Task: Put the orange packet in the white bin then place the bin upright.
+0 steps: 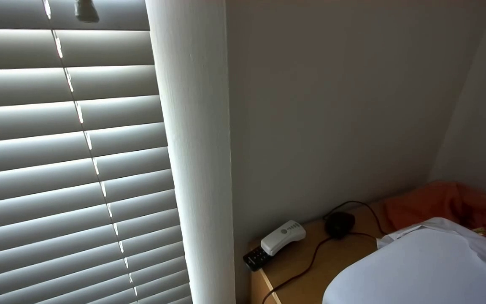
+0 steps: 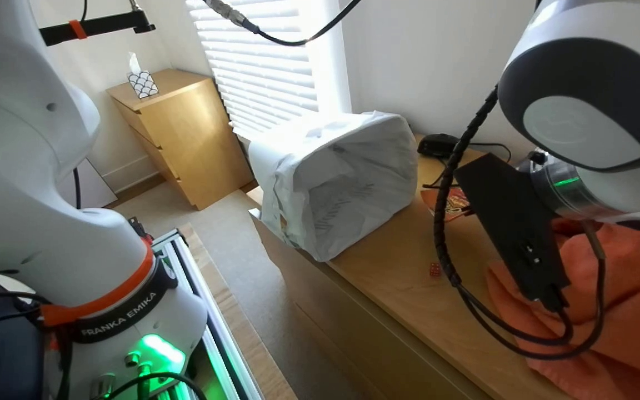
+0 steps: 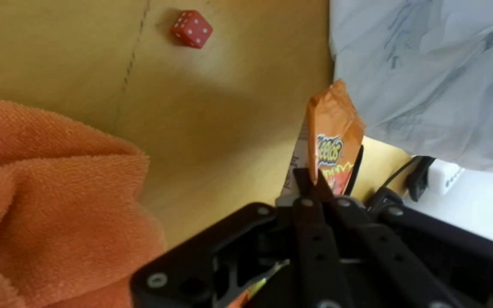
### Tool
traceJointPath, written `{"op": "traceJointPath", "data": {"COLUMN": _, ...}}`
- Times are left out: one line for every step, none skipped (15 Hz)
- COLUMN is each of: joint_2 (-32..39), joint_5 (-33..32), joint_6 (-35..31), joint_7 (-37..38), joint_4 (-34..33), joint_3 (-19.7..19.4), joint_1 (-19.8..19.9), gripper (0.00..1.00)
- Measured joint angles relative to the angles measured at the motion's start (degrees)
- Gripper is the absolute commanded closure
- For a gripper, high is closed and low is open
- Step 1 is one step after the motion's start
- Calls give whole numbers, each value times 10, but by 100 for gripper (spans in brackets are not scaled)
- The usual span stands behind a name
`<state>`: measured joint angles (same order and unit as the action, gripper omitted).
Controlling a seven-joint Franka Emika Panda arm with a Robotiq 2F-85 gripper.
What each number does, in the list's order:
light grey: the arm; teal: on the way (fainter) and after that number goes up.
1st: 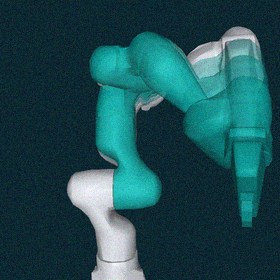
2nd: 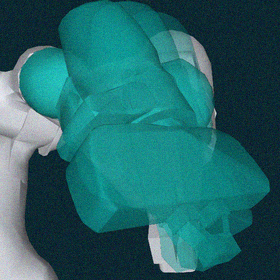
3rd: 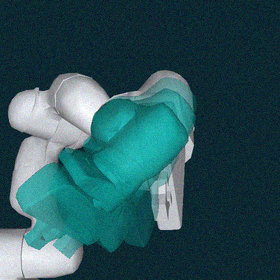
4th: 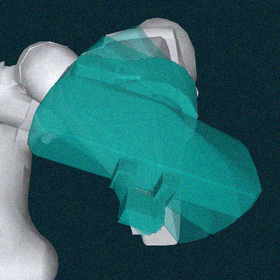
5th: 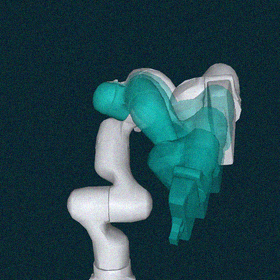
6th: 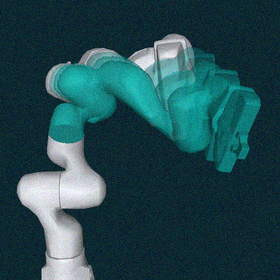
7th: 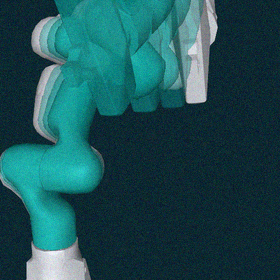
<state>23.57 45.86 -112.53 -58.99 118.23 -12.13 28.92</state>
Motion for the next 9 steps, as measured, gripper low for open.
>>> {"op": "traceJointPath", "data": {"joint_2": 0, "joint_5": -6, "joint_6": 17, "joint_7": -9, "joint_4": -2, "joint_3": -1, "joint_1": 0, "gripper": 100}}
{"op": "traceJointPath", "data": {"joint_2": 0, "joint_5": -16, "joint_6": 32, "joint_7": -14, "joint_4": -4, "joint_3": -2, "joint_1": -1, "gripper": 100}}
{"op": "traceJointPath", "data": {"joint_2": 0, "joint_5": -28, "joint_6": 47, "joint_7": -17, "joint_4": -6, "joint_3": -3, "joint_1": -1, "gripper": 100}}
{"op": "traceJointPath", "data": {"joint_2": 0, "joint_5": -43, "joint_6": 62, "joint_7": -19, "joint_4": -8, "joint_3": -4, "joint_1": -2, "gripper": 100}}
{"op": "traceJointPath", "data": {"joint_2": 0, "joint_5": -60, "joint_6": 75, "joint_7": -20, "joint_4": -9, "joint_3": -4, "joint_1": -3, "gripper": 100}}
{"op": "traceJointPath", "data": {"joint_2": 0, "joint_5": -79, "joint_6": 88, "joint_7": -20, "joint_4": -10, "joint_3": -4, "joint_1": -4, "gripper": 100}}
{"op": "traceJointPath", "data": {"joint_2": 0, "joint_5": -98, "joint_6": 100, "joint_7": -20, "joint_4": -10, "joint_3": -4, "joint_1": -6, "gripper": 100}}
{"op": "traceJointPath", "data": {"joint_2": 0, "joint_5": -116, "joint_6": 110, "joint_7": -21, "joint_4": -10, "joint_3": -4, "joint_1": -9, "gripper": 100}}
{"op": "traceJointPath", "data": {"joint_2": 0, "joint_5": -133, "joint_6": 119, "joint_7": -22, "joint_4": -10, "joint_3": -4, "joint_1": -12, "gripper": 100}}
